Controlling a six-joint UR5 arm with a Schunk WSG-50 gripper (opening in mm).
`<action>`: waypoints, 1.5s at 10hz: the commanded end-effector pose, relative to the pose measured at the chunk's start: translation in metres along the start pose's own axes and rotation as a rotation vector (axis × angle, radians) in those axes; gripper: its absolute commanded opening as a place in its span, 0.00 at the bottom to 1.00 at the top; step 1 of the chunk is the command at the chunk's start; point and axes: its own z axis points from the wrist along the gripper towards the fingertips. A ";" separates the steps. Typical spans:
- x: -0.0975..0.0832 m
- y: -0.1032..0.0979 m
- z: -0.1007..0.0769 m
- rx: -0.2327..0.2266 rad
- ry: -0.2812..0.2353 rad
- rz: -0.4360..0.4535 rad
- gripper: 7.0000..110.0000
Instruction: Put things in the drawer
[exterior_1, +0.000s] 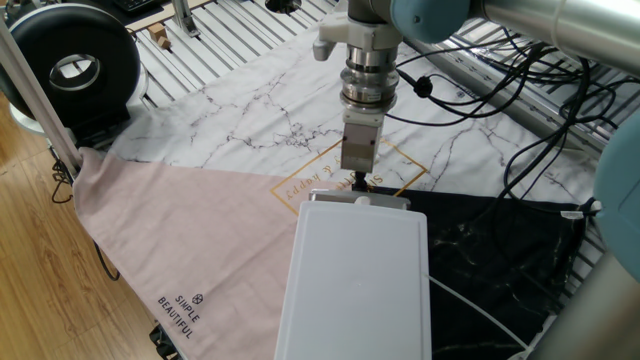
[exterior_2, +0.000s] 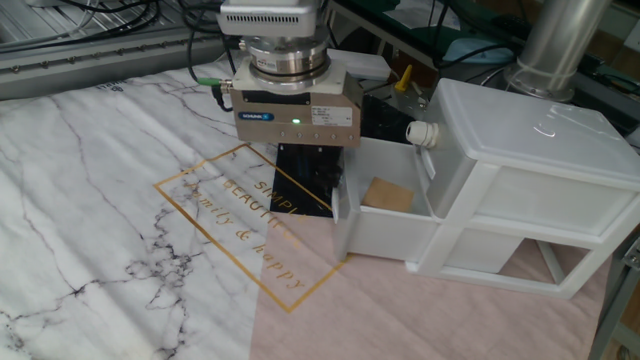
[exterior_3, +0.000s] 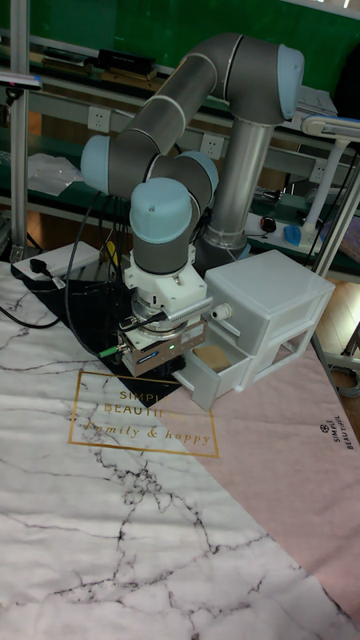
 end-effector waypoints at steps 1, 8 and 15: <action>-0.003 0.007 -0.001 -0.029 -0.012 0.005 0.00; -0.007 0.029 -0.005 -0.105 -0.015 0.038 0.00; -0.003 0.014 -0.009 -0.033 0.016 0.051 0.00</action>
